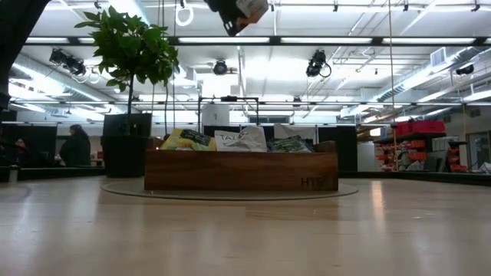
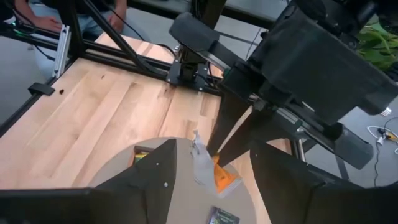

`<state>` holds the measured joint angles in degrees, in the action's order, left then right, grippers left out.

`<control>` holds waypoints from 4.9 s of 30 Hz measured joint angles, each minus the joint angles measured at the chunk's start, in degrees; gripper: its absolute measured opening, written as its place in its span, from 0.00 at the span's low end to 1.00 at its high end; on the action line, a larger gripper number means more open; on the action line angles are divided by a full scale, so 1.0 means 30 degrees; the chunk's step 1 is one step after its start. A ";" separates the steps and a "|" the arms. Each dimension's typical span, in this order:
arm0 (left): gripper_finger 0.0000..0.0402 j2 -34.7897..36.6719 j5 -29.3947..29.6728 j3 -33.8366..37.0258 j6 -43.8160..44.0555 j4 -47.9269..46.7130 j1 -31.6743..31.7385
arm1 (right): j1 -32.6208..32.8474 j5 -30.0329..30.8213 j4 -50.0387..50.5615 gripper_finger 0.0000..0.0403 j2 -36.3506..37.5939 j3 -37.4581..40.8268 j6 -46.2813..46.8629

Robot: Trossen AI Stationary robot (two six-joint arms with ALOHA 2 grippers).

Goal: Pick & Place Tea
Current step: Put the orange tea bag into the middle section of the wooden organizer

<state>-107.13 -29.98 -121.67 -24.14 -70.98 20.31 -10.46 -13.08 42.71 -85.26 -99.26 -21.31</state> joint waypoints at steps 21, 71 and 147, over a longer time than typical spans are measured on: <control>0.06 0.0901 -0.0525 0.0000 0.0858 0.2443 -0.0581 | 0.0000 -0.1064 0.0124 0.53 -0.0020 0.0000 0.0940; 0.35 0.1307 0.4722 0.0015 0.0267 0.1618 -0.0581 | -0.0021 0.1339 0.1750 0.00 0.1083 -0.0153 0.1767; 0.70 1.1441 1.1586 2.4560 1.6463 3.7823 -0.2985 | -0.2149 -0.2688 -2.1827 0.00 0.4650 1.3566 1.8360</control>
<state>-72.81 4.78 -47.99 25.25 42.49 11.35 -16.91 -21.14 -22.77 -71.31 -58.57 33.77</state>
